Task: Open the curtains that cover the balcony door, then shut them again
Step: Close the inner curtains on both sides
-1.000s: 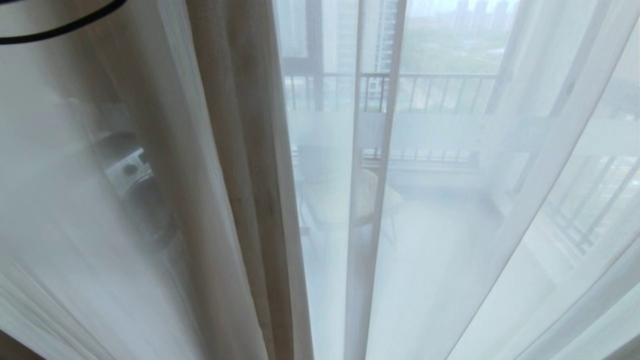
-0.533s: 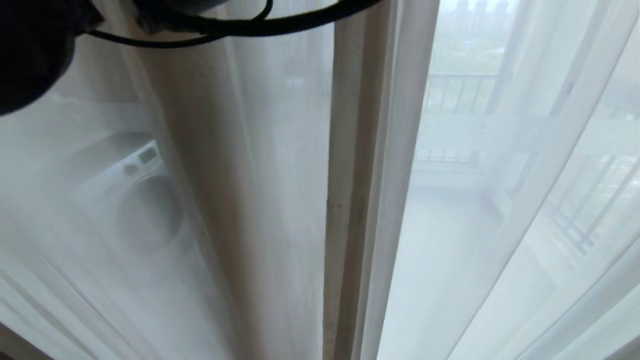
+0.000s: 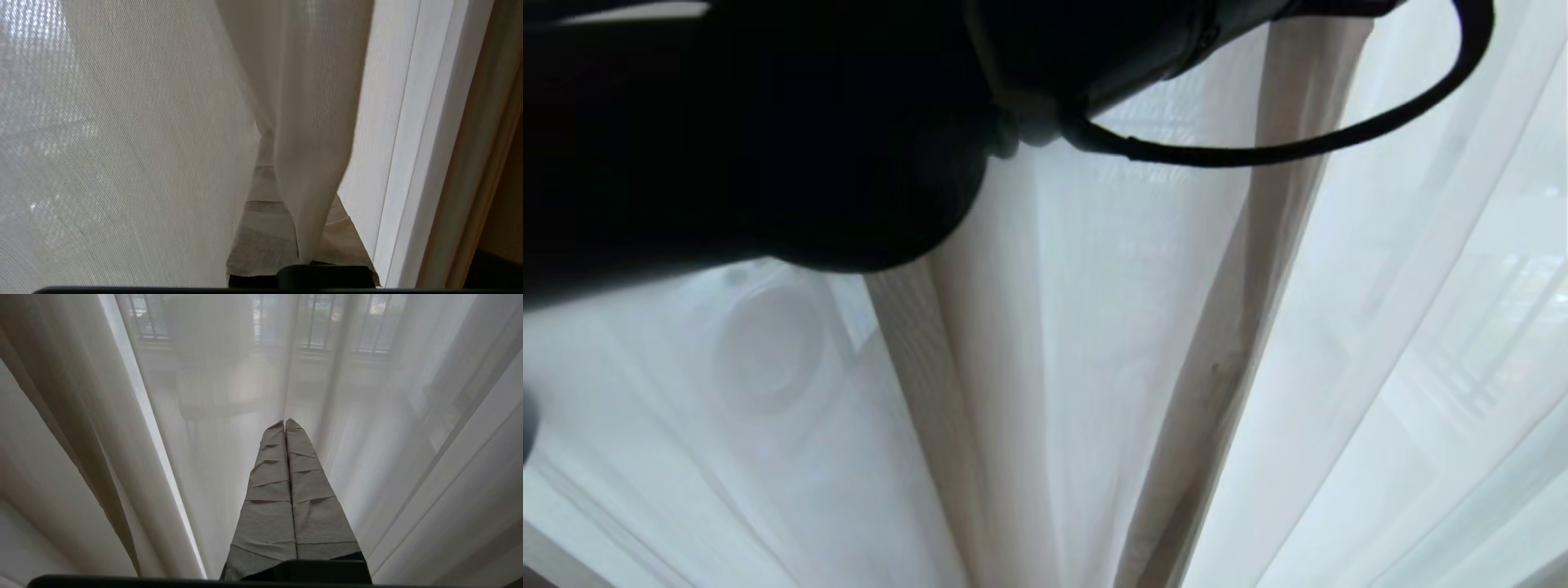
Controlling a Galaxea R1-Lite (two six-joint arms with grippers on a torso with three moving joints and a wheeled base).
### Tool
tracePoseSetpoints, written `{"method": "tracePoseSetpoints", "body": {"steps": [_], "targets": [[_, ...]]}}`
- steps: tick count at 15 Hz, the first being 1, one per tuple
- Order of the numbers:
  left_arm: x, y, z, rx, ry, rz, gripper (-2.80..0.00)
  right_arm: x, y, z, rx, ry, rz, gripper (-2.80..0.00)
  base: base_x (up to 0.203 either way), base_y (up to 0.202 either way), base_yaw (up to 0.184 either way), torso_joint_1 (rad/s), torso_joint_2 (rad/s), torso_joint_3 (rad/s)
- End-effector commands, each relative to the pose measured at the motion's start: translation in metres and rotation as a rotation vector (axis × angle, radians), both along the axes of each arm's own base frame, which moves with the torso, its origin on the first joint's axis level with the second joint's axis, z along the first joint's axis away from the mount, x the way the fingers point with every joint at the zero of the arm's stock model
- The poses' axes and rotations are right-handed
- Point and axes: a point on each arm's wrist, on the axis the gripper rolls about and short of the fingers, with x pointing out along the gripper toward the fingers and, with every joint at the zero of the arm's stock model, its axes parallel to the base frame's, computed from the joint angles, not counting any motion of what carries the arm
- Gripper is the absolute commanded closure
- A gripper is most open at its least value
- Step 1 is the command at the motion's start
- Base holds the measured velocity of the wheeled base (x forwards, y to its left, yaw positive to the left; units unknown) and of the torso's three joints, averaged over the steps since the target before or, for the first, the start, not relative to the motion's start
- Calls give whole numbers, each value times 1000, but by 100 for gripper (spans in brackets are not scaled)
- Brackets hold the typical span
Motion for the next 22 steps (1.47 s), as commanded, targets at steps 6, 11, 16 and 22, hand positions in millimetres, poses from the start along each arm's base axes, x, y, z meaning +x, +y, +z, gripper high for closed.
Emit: {"method": "tracePoseSetpoints", "body": {"steps": [6, 11, 16, 22], "targets": [[-1, 2, 2, -11, 12, 93, 0, 0, 0, 0, -1, 0, 0, 0, 0, 0, 0, 0, 0, 0], [-16, 42, 27, -80, 38, 291, 0, 0, 0, 0, -1, 0, 0, 0, 0, 0, 0, 0, 0, 0], [-45, 113, 37, -93, 75, 487, 0, 0, 0, 0, -1, 0, 0, 0, 0, 0, 0, 0, 0, 0], [-70, 214, 19, -12, 132, 765, 0, 0, 0, 0, -1, 0, 0, 0, 0, 0, 0, 0, 0, 0]]}}
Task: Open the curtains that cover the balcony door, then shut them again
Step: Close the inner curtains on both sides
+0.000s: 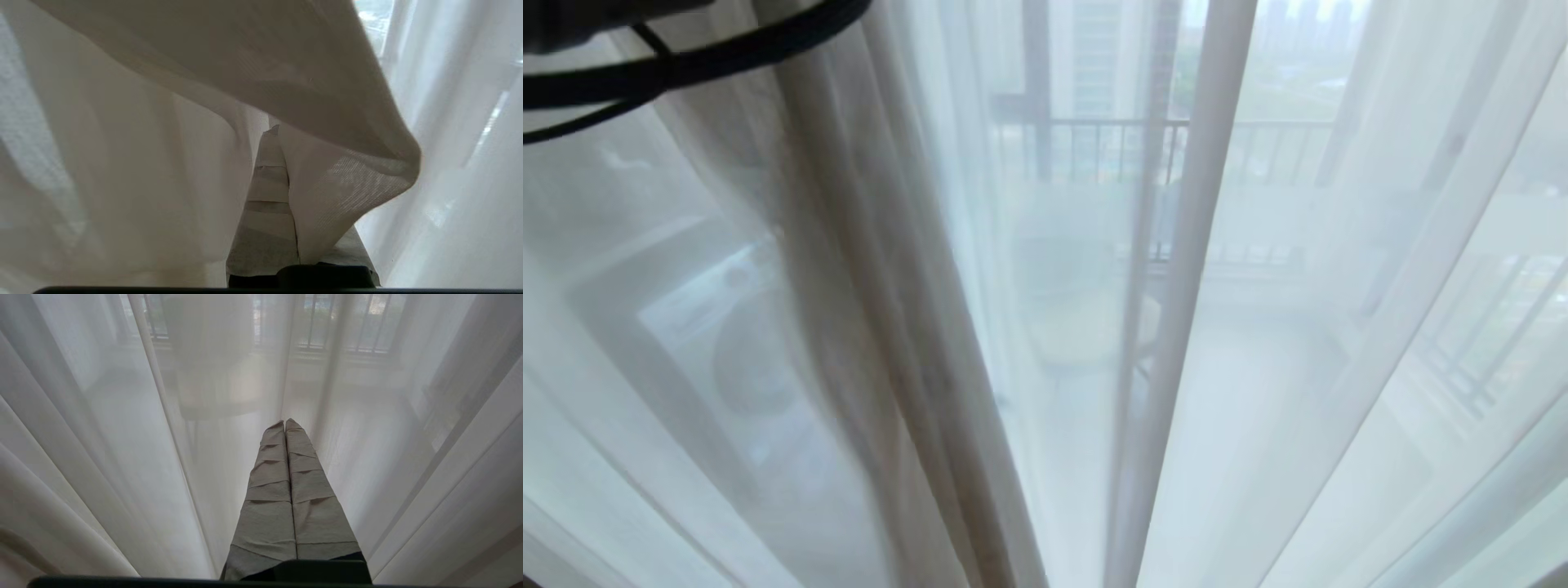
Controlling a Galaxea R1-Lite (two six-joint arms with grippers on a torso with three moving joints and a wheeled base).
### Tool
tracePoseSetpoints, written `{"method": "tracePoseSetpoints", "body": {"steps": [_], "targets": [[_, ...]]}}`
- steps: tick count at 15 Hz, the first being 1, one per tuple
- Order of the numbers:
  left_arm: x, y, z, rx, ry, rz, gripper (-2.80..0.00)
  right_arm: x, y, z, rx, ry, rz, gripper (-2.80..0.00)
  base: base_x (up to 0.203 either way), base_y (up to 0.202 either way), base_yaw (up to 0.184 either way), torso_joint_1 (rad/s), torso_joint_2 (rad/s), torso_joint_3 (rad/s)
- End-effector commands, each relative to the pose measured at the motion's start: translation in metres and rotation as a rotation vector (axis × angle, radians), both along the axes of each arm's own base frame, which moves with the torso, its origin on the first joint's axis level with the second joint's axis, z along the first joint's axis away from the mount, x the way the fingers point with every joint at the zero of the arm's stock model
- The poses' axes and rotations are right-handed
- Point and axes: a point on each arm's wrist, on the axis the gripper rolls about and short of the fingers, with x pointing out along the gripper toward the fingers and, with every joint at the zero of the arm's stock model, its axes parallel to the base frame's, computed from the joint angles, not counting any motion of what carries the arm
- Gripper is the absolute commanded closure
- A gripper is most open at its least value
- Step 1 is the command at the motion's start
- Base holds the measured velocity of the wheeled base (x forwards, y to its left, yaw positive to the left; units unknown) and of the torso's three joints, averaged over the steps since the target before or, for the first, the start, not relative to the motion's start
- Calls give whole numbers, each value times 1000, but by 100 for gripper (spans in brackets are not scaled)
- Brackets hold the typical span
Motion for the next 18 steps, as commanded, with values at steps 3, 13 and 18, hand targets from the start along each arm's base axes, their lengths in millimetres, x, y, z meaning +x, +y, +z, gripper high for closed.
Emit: {"method": "tracePoseSetpoints", "body": {"steps": [3, 13, 18], "targets": [[-18, 72, -25, 37, 42, 232, 0, 0, 0, 0, 0, 0, 0, 0, 0, 0, 0, 0, 0, 0], [2, 85, -65, 118, 161, 354, 0, 0, 0, 0, 0, 0, 0, 0, 0, 0, 0, 0, 0, 0], [6, 84, -67, 119, 169, 360, 0, 0, 0, 0, 0, 0, 0, 0, 0, 0, 0, 0, 0, 0]]}}
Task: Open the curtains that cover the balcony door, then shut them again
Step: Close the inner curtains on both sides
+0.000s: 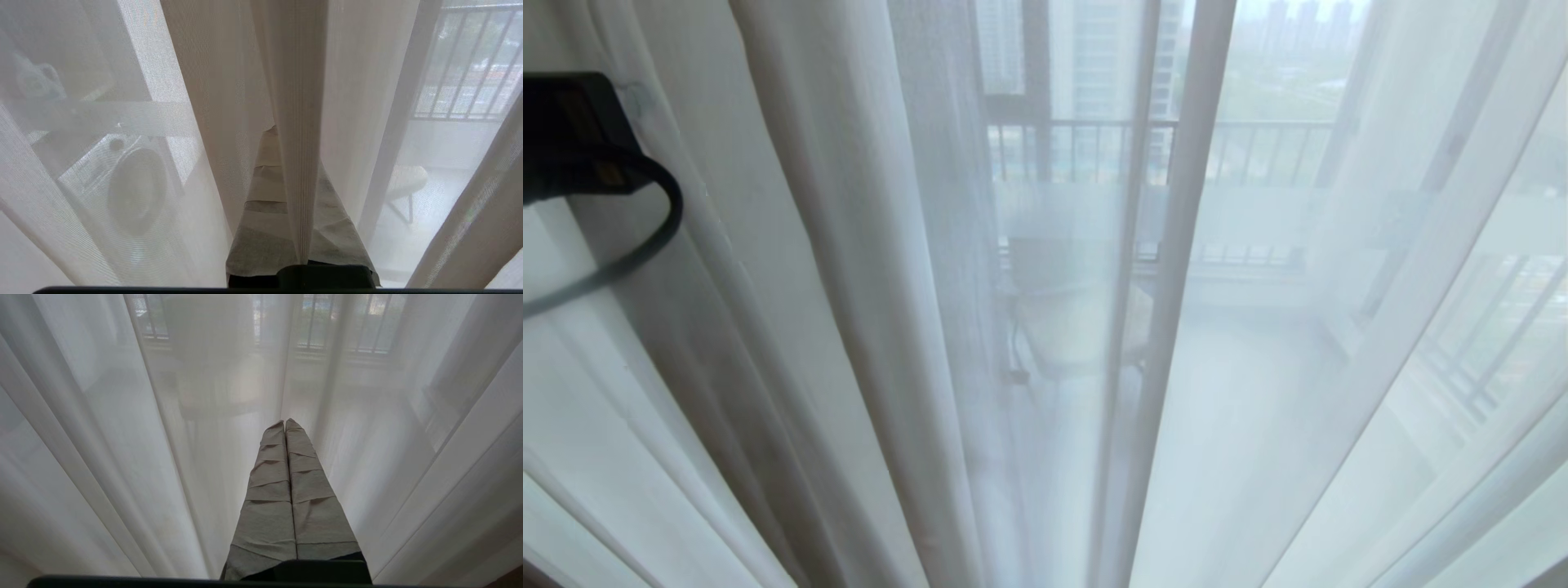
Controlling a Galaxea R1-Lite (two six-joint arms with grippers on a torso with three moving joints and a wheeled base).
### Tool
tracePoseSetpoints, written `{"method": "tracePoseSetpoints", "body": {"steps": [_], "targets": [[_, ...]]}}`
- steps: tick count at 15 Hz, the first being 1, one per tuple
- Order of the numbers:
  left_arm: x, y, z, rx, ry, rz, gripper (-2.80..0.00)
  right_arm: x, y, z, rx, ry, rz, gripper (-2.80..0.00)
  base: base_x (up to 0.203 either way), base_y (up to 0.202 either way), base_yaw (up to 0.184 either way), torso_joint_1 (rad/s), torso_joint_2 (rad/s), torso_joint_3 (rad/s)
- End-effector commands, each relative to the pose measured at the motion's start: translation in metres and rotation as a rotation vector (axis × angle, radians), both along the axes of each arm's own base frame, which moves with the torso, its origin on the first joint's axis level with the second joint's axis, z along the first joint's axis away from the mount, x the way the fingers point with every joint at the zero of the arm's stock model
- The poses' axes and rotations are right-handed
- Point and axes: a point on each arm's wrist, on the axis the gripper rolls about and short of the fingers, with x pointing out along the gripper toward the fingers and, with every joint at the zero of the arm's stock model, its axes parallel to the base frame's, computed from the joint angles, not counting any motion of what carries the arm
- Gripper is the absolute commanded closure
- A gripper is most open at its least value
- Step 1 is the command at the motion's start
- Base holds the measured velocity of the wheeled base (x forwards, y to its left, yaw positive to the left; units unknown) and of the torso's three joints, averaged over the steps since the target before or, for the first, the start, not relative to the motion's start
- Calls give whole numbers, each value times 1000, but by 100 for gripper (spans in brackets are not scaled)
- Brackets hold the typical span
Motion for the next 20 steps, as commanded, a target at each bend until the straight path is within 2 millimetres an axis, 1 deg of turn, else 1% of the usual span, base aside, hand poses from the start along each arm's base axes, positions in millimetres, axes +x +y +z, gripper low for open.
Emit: {"method": "tracePoseSetpoints", "body": {"steps": [1, 2, 4, 6, 9, 12, 14, 15, 17, 18, 20], "targets": [[5, -2, -2, 7, 13, 4, 0, 0, 0, 0, 0, 0, -1, 0, 0, 0, 0, 0, 0, 0], [5, -2, -2, 5, 9, 4, -280, 0, 0, 0, 0, 0, 0, 0, 0, 0, 0, 0, 0, 0], [3, -1, -1, 1, 1, 6, -280, 0, 0, 0, 0, 0, 0, 0, 0, 0, 0, 0, 0, 0], [-9, 3, 4, -7, -29, -1, -280, 0, 0, 0, 0, 0, 0, 0, 0, 0, 0, 0, 0, 0], [-46, 19, 13, -25, -106, -19, -280, 0, 0, 0, 0, 0, 0, 0, 0, 0, 0, 0, 0, 0], [-92, 44, 13, -14, -197, -15, -280, 0, 0, 0, 0, 0, 0, 0, 0, 0, 0, 0, 0, 0], [-120, 59, 5, 6, -228, -9, -280, 0, 0, 0, 0, 0, 0, 0, 0, 0, 0, 0, 0, 0], [-139, 69, 0, 10, -248, -6, -280, 0, 0, 0, 0, 0, 0, 0, 0, 0, 0, 0, 0, 0], [-169, 86, -16, 18, -264, -4, -280, 0, 0, 0, 0, 0, 0, 0, 0, 0, 0, 0, 0, 0], [-180, 91, -24, 20, -271, -3, -280, 0, 0, 0, 0, 0, 0, 0, 0, 0, 0, 0, 0, 0], [-192, 98, -41, 21, -276, 1, -280, 0, 0, 0, 0, 0, 0, 0, 0, 0, 0, 0, 0, 0]]}}
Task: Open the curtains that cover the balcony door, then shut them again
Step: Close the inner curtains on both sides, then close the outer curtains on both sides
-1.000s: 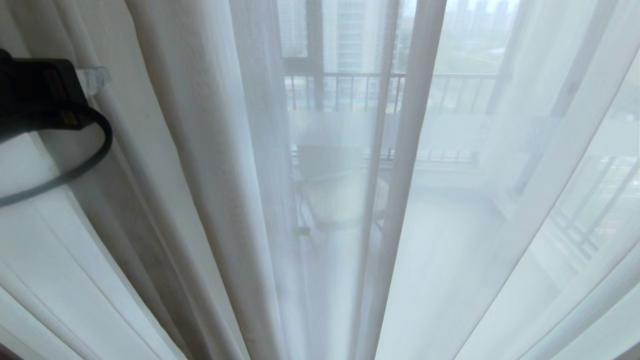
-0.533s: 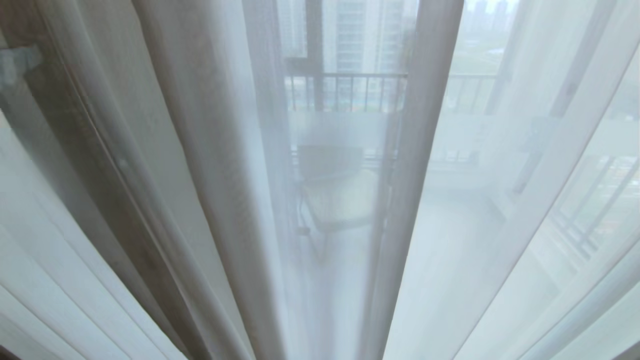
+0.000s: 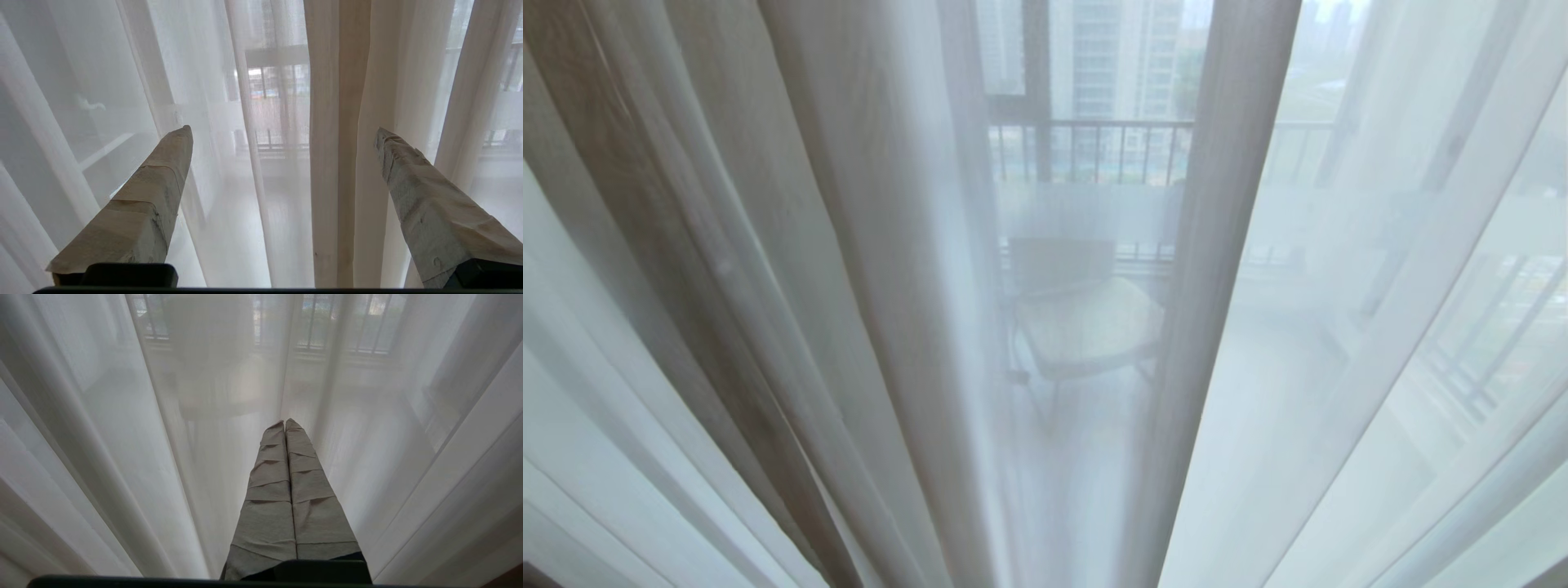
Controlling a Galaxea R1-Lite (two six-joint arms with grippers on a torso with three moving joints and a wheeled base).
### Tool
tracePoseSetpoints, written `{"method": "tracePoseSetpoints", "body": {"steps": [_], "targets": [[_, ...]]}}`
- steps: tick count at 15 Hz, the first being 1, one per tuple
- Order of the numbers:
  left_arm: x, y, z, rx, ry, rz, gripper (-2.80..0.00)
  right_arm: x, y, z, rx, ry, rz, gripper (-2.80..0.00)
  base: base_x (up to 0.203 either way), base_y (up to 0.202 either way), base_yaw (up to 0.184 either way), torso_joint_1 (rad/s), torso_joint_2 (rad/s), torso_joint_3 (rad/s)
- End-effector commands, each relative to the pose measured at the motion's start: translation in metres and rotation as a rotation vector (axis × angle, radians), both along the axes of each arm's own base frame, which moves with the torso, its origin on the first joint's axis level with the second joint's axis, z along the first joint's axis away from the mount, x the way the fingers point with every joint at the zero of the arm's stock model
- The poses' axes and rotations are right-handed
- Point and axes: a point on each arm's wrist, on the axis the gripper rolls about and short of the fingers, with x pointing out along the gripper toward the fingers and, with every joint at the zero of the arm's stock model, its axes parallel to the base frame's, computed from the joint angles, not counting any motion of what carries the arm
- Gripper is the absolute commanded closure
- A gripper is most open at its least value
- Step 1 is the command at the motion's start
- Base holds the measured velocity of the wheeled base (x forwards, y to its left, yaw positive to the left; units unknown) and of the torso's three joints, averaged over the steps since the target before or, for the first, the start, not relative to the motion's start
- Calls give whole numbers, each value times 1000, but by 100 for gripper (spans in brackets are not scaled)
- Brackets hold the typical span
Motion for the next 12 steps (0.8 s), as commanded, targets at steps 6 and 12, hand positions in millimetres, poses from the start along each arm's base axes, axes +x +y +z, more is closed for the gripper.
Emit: {"method": "tracePoseSetpoints", "body": {"steps": [6, 12], "targets": [[-23, 12, -20, -25, -47, -1, 0, 0, 0, 0, 0, 0, 1, 0, 0, 0, 0, 0, 0, 0], [-28, 16, -31, -32, -53, 5, 0, 0, 0, 0, 0, 0, 1, 0, 0, 0, 0, 0, 0, 0]]}}
